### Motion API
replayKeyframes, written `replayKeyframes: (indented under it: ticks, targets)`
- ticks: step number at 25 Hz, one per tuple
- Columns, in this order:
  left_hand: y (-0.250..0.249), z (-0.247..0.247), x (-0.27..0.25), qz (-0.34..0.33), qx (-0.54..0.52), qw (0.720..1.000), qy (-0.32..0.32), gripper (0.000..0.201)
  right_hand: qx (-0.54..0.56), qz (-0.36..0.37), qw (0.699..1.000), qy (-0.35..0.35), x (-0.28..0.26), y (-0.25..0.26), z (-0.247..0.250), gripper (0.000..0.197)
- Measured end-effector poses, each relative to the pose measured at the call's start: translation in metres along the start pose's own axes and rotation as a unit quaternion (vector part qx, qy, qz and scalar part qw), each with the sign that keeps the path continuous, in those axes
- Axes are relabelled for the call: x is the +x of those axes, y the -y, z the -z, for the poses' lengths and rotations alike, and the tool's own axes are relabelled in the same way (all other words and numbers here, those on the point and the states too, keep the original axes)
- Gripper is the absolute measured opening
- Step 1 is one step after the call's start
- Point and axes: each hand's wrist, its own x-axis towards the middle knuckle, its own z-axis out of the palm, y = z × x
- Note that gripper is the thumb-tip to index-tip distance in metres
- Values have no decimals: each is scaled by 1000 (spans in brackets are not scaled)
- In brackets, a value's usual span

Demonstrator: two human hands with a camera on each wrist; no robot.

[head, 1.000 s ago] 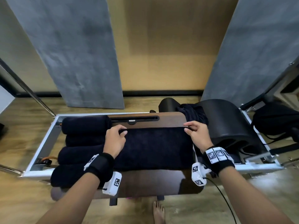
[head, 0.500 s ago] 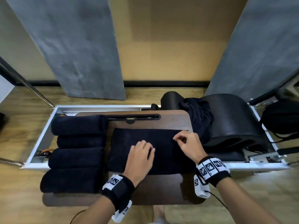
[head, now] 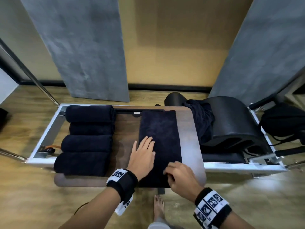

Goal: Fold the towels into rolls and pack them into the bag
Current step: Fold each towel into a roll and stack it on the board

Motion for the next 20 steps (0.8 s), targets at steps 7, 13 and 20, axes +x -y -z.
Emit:
replayKeyframes:
  ticks: [7, 13, 20]
  targets:
    - [12, -35, -91, -104, -8, 995, -2, 75, 1, 1, 996, -86, -35, 14, -30, 44]
    - [36, -36, -123, -163, -46, 984, -56, 55, -42, -19, 997, -55, -49, 23, -34, 57]
    - [29, -19, -118, -97, -151, 973, -144, 18, 42, -46, 993, -98, -46, 27, -22, 41]
